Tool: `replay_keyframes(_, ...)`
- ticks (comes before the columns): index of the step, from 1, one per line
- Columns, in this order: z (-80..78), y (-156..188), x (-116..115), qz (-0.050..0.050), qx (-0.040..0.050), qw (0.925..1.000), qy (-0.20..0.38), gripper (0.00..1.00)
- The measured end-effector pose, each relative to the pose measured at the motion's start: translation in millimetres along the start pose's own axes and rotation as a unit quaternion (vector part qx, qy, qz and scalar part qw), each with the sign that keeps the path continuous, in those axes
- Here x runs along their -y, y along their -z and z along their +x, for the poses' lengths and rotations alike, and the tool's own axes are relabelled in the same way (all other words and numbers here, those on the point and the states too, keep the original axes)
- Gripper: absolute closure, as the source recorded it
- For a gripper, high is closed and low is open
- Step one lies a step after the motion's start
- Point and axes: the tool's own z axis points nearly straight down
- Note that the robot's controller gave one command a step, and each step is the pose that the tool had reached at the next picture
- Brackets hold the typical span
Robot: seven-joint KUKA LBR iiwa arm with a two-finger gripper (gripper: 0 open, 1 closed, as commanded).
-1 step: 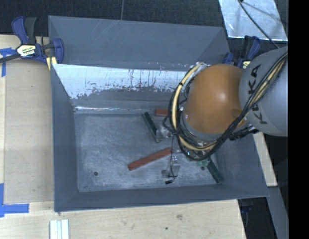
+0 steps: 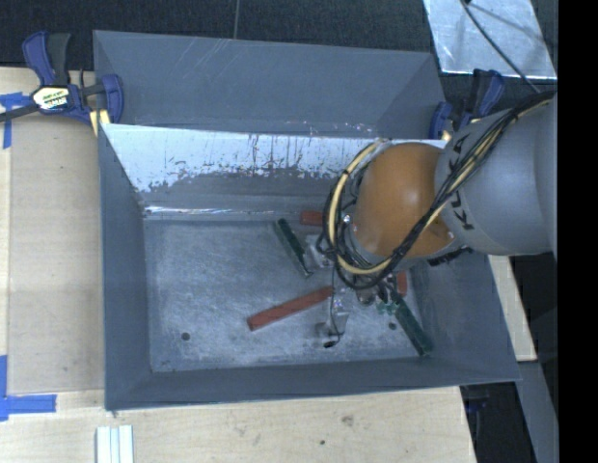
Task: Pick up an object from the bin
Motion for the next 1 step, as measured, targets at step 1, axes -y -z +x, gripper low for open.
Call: replay_keyframes(1, -3.3, 6.9, -1.5, 0.000, 0.0064, 1.0000, 0.000, 1.00)
